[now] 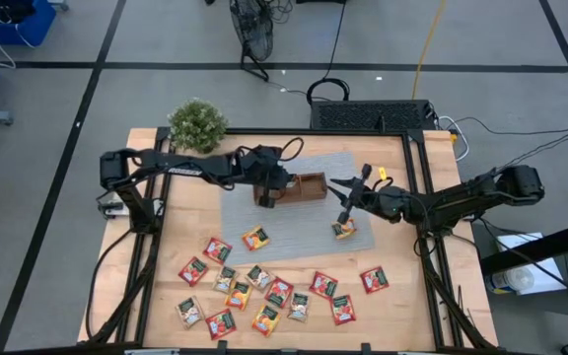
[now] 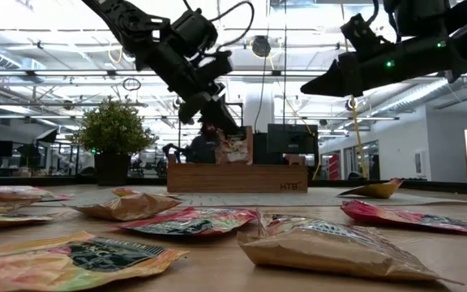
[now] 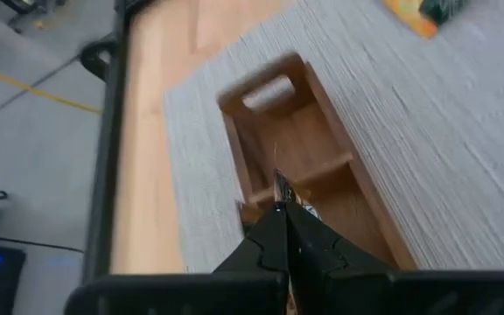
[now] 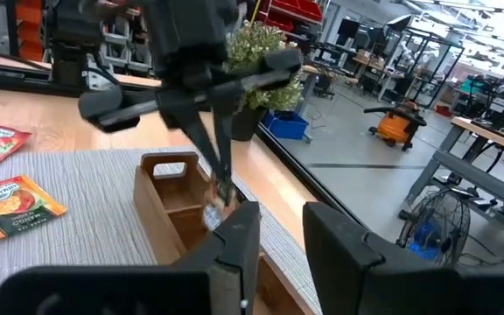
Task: Pick & Place Tea
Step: Put the brown tea bag into the middle section of the wooden organizer
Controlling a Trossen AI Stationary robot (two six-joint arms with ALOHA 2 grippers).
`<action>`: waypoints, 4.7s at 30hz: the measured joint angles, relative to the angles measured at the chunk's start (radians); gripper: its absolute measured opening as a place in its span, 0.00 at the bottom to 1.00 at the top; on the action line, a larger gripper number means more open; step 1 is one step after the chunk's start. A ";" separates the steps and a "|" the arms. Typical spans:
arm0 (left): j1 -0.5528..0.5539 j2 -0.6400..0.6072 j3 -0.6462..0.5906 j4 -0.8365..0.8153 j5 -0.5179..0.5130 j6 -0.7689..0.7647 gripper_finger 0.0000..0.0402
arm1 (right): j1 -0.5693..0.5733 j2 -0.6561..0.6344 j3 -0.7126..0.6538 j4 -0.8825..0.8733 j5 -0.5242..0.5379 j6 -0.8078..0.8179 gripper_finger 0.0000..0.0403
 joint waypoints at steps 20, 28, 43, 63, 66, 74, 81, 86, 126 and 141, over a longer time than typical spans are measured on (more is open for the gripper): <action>0.011 0.091 0.000 0.020 -0.052 -0.007 0.04 | 0.000 0.000 0.000 -0.001 0.000 -0.003 0.18; 0.011 0.090 0.000 0.019 -0.172 -0.031 0.12 | 0.000 0.000 0.000 -0.005 0.000 -0.003 0.18; -0.076 0.075 -0.001 0.104 -0.397 0.069 0.33 | 0.000 0.000 0.000 -0.028 0.000 -0.003 0.18; -0.097 0.199 0.446 -0.573 -0.172 -0.214 0.01 | -0.020 0.001 0.000 -0.016 0.000 -0.003 0.18; -0.081 0.256 0.448 -0.558 -0.110 -0.214 0.01 | -0.020 0.001 0.000 -0.021 0.000 -0.003 0.18; -0.053 0.312 0.448 -0.558 -0.052 -0.238 0.00 | -0.020 0.001 0.000 -0.038 0.000 -0.003 0.18; -0.032 0.311 0.448 -0.590 -0.030 -0.259 0.00 | -0.020 0.001 0.000 -0.038 0.000 0.000 0.18; -0.026 0.311 0.448 -0.595 -0.013 -0.265 0.00 | -0.020 0.001 0.000 -0.037 0.000 -0.001 0.18; -0.097 0.380 0.449 -0.591 -0.271 -0.321 0.00 | -0.020 0.001 0.001 -0.034 0.000 -0.003 0.18; -0.114 0.380 0.448 -0.564 -0.405 -0.318 0.03 | -0.020 0.001 0.001 -0.034 0.000 -0.003 0.18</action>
